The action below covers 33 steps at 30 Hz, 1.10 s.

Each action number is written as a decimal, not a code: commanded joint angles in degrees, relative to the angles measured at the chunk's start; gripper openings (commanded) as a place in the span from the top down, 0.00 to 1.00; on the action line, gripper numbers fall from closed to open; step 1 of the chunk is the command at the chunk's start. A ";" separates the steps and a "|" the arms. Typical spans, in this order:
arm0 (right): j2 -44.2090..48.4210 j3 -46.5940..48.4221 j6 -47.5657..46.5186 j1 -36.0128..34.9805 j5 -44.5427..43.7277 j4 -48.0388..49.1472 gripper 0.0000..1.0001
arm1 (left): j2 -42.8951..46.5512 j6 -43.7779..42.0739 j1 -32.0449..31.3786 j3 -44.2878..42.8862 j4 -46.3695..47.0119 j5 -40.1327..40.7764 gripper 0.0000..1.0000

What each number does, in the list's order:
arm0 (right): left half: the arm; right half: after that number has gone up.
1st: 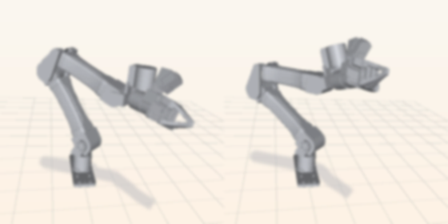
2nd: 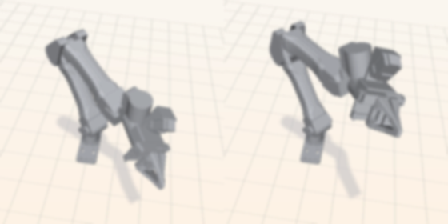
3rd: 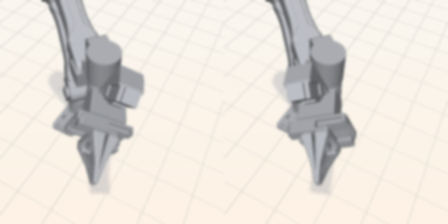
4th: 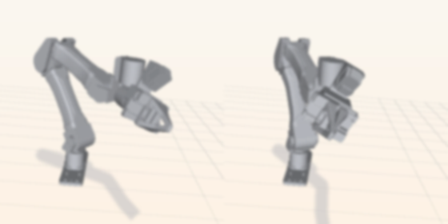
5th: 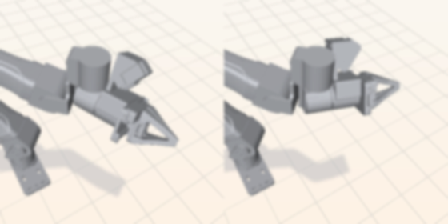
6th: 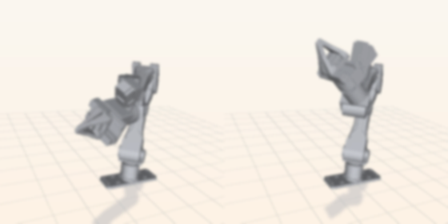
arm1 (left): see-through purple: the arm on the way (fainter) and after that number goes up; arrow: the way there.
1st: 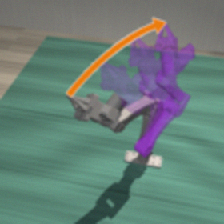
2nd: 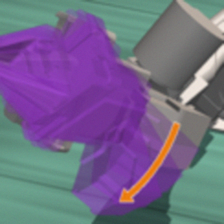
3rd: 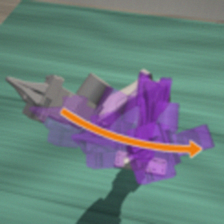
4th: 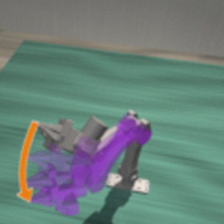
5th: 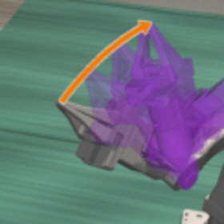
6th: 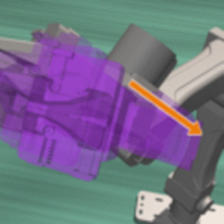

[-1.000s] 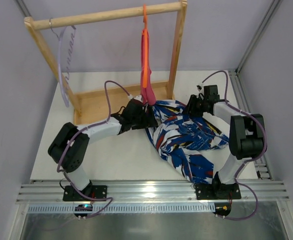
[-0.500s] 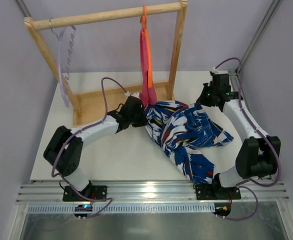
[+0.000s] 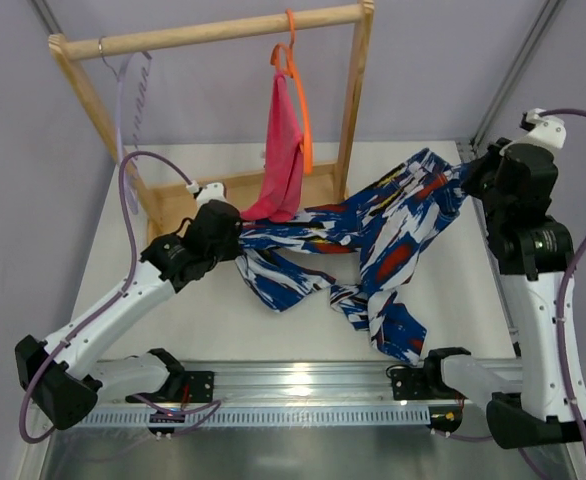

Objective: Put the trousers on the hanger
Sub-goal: Fold the trousers

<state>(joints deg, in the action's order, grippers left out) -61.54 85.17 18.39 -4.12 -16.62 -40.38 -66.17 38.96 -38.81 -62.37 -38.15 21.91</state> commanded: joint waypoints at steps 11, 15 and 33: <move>10.56 -4.39 1.03 0.08 -2.98 -0.05 0.96 | -3.34 -5.74 2.24 3.66 0.17 -5.07 0.45; 9.60 -5.80 0.24 0.08 -3.85 -0.93 0.97 | -1.60 -6.79 1.28 5.06 5.87 -16.88 0.30; 28.40 -30.78 17.20 0.08 6.98 -9.01 0.41 | -7.48 -0.03 0.75 8.67 -0.08 0.94 0.19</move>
<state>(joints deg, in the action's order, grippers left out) -36.12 51.90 29.82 -4.01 -5.65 -48.16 -72.86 36.82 -38.26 -52.88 -37.93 17.39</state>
